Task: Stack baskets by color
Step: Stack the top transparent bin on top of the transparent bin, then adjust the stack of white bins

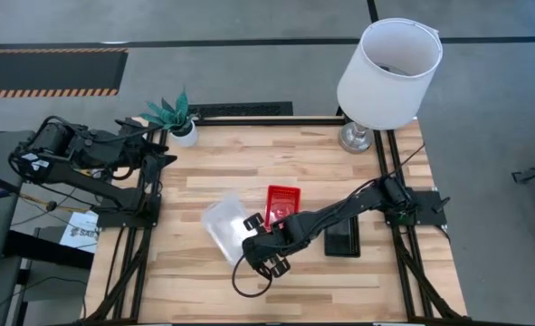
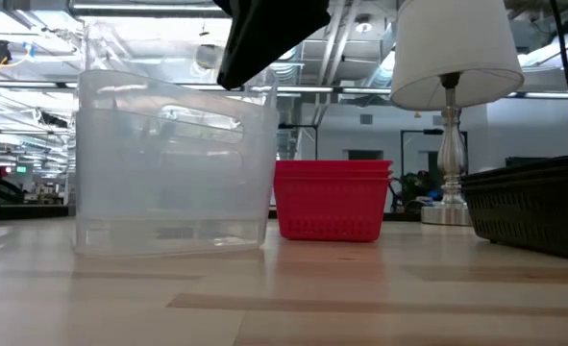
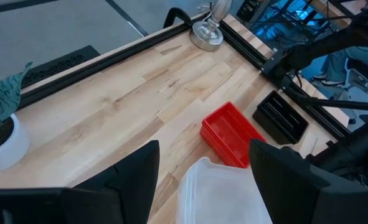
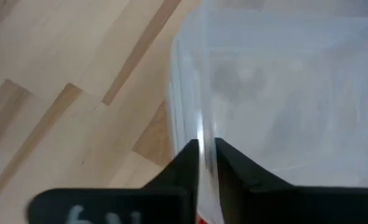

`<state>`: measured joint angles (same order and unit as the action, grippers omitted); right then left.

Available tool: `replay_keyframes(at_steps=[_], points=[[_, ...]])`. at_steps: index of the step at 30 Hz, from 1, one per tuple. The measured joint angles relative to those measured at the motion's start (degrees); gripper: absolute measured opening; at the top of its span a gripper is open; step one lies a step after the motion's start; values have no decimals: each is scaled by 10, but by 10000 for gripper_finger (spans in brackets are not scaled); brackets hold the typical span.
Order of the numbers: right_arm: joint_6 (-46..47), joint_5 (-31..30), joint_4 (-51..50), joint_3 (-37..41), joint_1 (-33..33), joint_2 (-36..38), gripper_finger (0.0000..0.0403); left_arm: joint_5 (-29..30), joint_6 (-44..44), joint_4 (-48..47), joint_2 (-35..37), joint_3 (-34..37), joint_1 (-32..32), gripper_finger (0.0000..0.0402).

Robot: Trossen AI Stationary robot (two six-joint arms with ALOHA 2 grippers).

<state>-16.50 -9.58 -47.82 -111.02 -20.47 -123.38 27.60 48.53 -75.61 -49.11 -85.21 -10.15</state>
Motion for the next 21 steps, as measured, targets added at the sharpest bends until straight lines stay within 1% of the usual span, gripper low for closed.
replay_keyframes(at_steps=[4, 8, 10, 13, 17, 21], points=[[0, 0, 7, -5, 0, 6, 122, -1, 0, 0, 0, 0, 0, 234], [1, 0, -38, -62, 0, 5, 174, -1, 0, 0, 0, 0, 0, 234], [12, -6, -43, -90, 0, 7, 192, -1, 0, 0, 0, 0, 0, 234], [35, -41, -70, -116, 0, 6, 197, -1, 0, 0, 0, 0, 0, 234], [75, -105, -167, -109, 8, 5, 179, 0, -1, 0, 0, 0, 0, 234], [138, -97, -218, -89, 29, 2, 158, 1, -1, 0, 0, 0, 0, 234]])
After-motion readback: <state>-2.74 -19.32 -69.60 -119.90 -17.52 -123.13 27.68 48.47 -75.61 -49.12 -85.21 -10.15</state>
